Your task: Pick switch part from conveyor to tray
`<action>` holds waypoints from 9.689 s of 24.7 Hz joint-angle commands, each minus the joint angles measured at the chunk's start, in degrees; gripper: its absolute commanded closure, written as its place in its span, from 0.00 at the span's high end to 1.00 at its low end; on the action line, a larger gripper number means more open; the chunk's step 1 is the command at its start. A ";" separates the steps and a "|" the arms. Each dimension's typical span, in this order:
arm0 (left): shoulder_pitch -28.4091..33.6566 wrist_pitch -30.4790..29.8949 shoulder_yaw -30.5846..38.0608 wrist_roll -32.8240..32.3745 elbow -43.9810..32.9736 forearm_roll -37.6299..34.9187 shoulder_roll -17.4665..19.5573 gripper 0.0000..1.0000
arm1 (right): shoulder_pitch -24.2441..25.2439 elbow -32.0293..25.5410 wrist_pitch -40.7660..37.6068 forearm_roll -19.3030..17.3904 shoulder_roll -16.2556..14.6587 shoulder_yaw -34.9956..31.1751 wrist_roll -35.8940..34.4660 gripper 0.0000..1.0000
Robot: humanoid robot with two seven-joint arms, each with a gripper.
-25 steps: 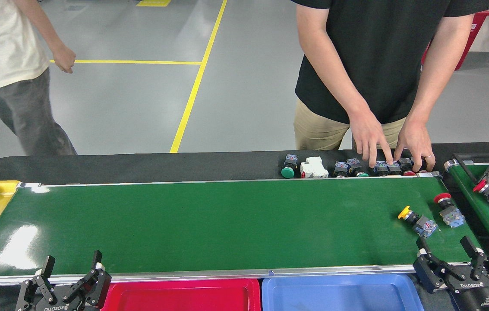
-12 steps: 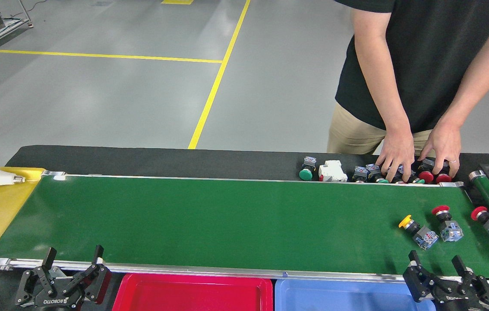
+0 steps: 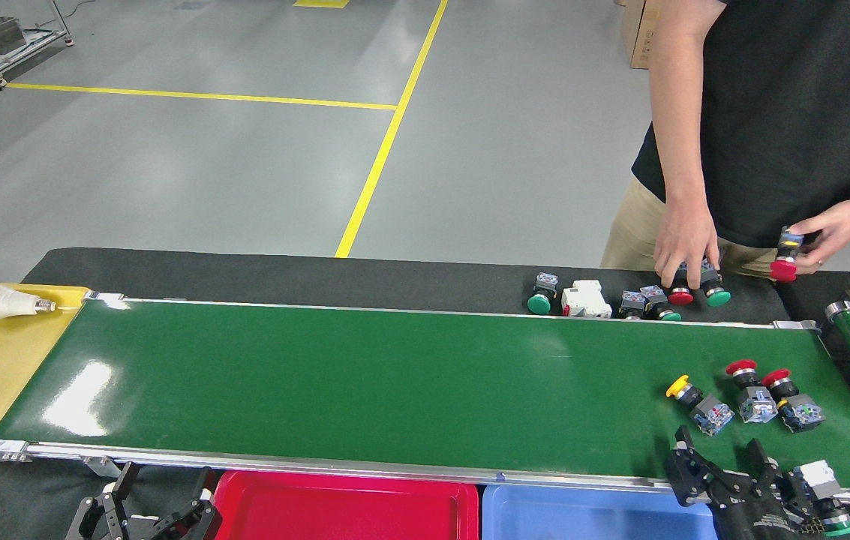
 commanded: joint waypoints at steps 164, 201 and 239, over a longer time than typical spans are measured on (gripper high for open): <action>2.39 -5.74 6.55 -0.41 -1.16 -1.54 -7.02 0.99 | -8.89 -1.88 -1.87 8.62 4.71 23.29 1.25 0.02; -32.24 -0.03 -12.18 -2.35 28.99 -6.82 -1.30 0.04 | 6.14 -12.07 -7.23 6.77 3.57 -1.14 5.38 1.00; -19.41 -13.22 -26.41 -2.35 7.89 -8.05 -5.87 0.14 | -22.87 14.56 9.03 10.02 11.30 21.09 10.31 0.01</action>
